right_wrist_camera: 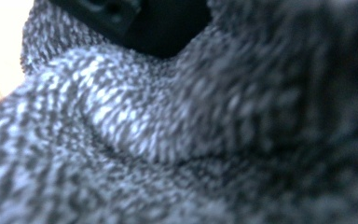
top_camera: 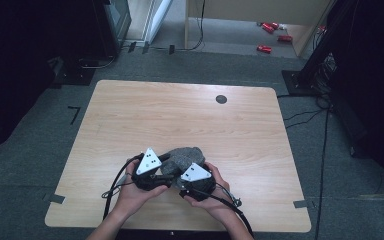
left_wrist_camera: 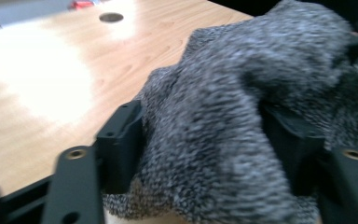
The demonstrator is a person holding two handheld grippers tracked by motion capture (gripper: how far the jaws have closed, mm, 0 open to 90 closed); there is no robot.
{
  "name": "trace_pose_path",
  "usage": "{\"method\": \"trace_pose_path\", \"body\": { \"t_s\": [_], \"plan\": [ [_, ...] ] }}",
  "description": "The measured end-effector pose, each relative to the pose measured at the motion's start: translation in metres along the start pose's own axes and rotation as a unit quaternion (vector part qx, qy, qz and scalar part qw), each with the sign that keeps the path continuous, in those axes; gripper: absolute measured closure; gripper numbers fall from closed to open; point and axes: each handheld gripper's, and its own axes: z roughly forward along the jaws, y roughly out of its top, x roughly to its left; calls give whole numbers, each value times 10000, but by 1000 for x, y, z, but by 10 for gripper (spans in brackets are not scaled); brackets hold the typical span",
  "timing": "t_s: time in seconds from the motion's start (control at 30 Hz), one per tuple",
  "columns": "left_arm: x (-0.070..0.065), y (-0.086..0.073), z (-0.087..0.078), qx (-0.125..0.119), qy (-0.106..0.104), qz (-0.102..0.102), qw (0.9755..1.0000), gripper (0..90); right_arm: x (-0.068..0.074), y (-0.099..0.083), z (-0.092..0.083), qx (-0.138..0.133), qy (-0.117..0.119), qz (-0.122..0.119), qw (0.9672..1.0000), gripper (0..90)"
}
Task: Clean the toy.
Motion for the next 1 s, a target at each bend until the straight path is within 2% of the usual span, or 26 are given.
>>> {"method": "trace_pose_path", "body": {
  "t_s": [0.03, 0.07, 0.1, 0.13, 0.17, 0.2, 0.23, 0.27, 0.3, 0.37, 0.4, 0.47, 0.5, 0.57, 0.6, 0.63, 0.7, 0.8, 0.83, 0.87, 0.9, 0.93, 0.97, 1.0],
  "plan": [
    [2, 0, -1, 4, -91, -158, 9998, 288, 1, 1, -1, -38, -33, -7, 10000, 346],
    [4, 1, -3, -12, -134, -215, 9997, 293, 1, 1, -2, -96, -42, -22, 9999, 347],
    [5, 2, -6, -54, -267, -233, 9994, 341, 2, 2, -3, -136, -64, -20, 9999, 347],
    [5, 2, -6, -54, -267, -233, 9994, 500, 2, 3, -3, -147, -87, -22, 9999, 347],
    [8, 4, -10, -77, -371, -224, 9990, 584, 2, 3, -4, -182, -55, -9, 9998, 347],
    [8, 4, -10, -77, -371, -224, 9990, 636, 1, 3, -5, -201, -37, -8, 9998, 347],
    [14, 4, -12, -83, -490, -375, 9981, 680, 1, 2, -5, -236, -24, -18, 9997, 348],
    [17, 4, -13, -97, -507, -462, 9976, 697, 0, 2, -5, -250, -9, -37, 9997, 347],
    [20, 3, -13, -102, -559, -565, 9968, 700, 0, 2, -5, -259, -7, -50, 9997, 347],
    [18, 2, -12, -125, -623, -590, 9962, 673, 1, 1, -4, -274, -22, -43, 9996, 347],
    [15, 3, -9, -64, -629, -567, 9964, 613, 1, 2, -4, -292, -2, -40, 9996, 347],
    [7, 4, -2, 208, -686, -490, 9962, 363, 1, 2, -3, -299, -5, -50, 9995, 347],
    [3, 4, 0, 266, -670, -463, 9963, 282, 1, 2, -4, -302, -15, -55, 9995, 347],
    [-1, 4, 3, 319, -651, -439, 9964, 211, 1, 2, -4, -294, -50, -67, 9995, 347],
    [1, 4, 3, 321, -667, -470, 9962, 210, 2, 2, -4, -293, -83, -93, 9995, 347],
    [3, 4, 3, 300, -731, -545, 9954, 245, 3, 1, -5, -279, -138, -122, 9994, 347],
    [11, 3, -1, 192, -845, -725, 9936, 390, 2, 0, -5, -289, -218, -178, 9992, 347],
    [24, 3, -7, 60, -975, -1026, 9899, 668, 1, -2, -6, -315, -181, -132, 9993, 348],
    [26, 3, -8, 40, -989, -1068, 9893, 700, 0, -2, -6, -328, -141, -123, 9993, 347],
    [25, 3, -8, 18, -960, -1047, 9899, 702, 1, -2, -6, -344, -139, -112, 9993, 348],
    [22, 2, -9, -19, -870, -977, 9914, 696, 1, -2, -6, -357, -155, -109, 9992, 347],
    [19, 3, -8, -22, -794, -892, 9928, 657, 1, -1, -6, -359, -159, -100, 9992, 347],
    [15, 3, -6, 10, -734, -842, 9937, 567, 2, -1, -6, -378, -126, -77, 9992, 347],
    [11, 4, -2, 129, -746, -816, 9938, 425, 2, -1, -6, -397, -109, -79, 9991, 347]
  ]
}}
